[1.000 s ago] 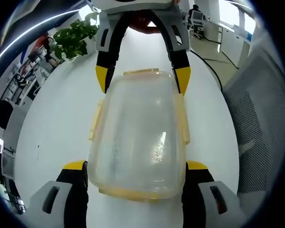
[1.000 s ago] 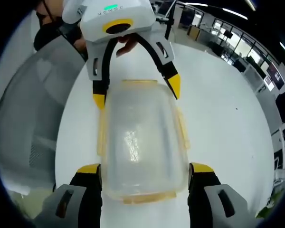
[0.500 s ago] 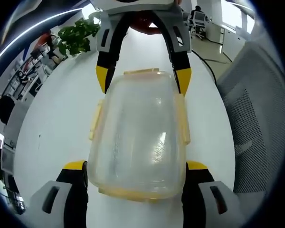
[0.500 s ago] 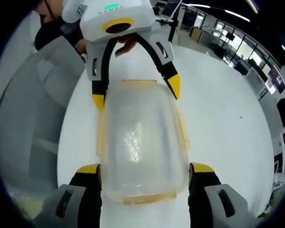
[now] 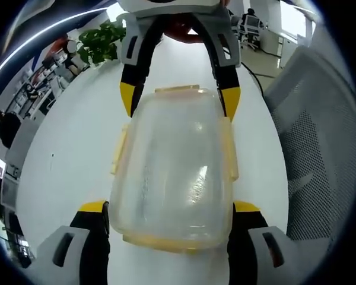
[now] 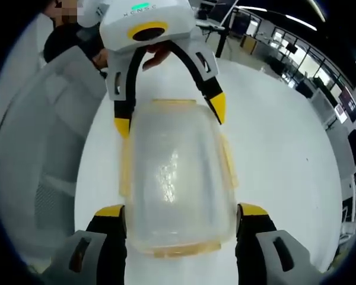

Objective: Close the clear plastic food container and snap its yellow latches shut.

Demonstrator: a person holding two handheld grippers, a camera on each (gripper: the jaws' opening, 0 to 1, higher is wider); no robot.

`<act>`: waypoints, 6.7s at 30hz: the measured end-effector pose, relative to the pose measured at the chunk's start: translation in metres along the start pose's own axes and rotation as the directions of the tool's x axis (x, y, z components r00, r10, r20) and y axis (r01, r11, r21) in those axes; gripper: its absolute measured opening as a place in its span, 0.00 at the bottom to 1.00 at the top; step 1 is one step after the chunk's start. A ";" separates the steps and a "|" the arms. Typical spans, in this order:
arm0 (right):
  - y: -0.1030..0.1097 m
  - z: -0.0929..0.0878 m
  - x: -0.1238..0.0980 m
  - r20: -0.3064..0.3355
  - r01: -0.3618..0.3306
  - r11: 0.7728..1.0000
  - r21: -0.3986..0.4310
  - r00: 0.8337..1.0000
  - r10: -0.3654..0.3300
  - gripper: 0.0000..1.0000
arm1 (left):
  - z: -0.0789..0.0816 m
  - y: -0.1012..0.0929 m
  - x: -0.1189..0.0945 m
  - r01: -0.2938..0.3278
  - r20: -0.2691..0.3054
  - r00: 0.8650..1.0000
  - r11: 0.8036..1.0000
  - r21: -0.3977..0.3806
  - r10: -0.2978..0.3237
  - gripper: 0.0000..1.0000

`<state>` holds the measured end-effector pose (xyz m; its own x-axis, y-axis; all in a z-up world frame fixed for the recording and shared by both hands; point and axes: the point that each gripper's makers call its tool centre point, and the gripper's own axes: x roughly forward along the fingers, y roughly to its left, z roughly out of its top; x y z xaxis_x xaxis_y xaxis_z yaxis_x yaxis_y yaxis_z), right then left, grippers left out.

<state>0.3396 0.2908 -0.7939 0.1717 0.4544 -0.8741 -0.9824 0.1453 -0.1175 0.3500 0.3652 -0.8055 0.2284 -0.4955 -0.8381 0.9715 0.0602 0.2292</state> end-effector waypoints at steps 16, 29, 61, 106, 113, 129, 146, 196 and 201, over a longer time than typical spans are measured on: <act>0.006 0.022 0.012 0.006 -0.001 1.000 0.006 1.000 0.001 0.77 | -0.021 0.000 -0.010 0.003 -0.007 1.000 1.000 -0.006 -0.003 0.84; 0.008 0.027 0.015 0.013 0.001 1.000 0.014 1.000 -0.002 0.78 | -0.026 -0.001 -0.012 0.003 -0.014 1.000 1.000 0.000 -0.003 0.84; -0.019 0.026 0.021 0.003 -0.013 1.000 -0.001 1.000 0.013 0.79 | -0.025 0.027 -0.001 -0.005 -0.006 1.000 1.000 -0.012 0.005 0.87; -0.083 0.020 0.030 0.000 -0.002 1.000 0.002 1.000 0.002 0.82 | -0.016 0.088 0.020 0.004 0.017 1.000 1.000 -0.011 -0.003 0.87; -0.085 0.019 0.030 0.000 0.006 1.000 0.006 1.000 -0.006 0.82 | -0.015 0.090 0.021 0.006 0.019 1.000 1.000 -0.005 -0.006 0.87; -0.085 0.019 0.028 -0.005 0.036 0.999 0.014 0.999 -0.036 0.82 | -0.015 0.091 0.021 -0.014 0.027 1.000 1.000 0.012 0.013 0.87; -0.091 0.026 0.004 0.058 0.145 0.986 0.086 0.987 -0.150 0.89 | -0.006 0.094 0.000 -0.079 0.080 0.993 0.997 -0.021 0.081 0.94; -0.033 0.015 -0.052 0.182 0.330 0.859 0.391 0.887 -0.424 0.89 | -0.022 0.046 -0.065 -0.210 0.179 0.943 0.920 -0.332 0.280 0.94; -0.028 0.013 -0.057 0.196 0.335 0.843 0.420 0.874 -0.445 0.89 | -0.025 0.042 -0.071 -0.213 0.188 0.938 0.910 -0.355 0.293 0.94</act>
<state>0.3579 0.2722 -0.7347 0.6012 0.5047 -0.6195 -0.7402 0.6438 -0.1939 0.3764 0.4243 -0.7485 0.4865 -0.6101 -0.6254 0.8581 0.4681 0.2109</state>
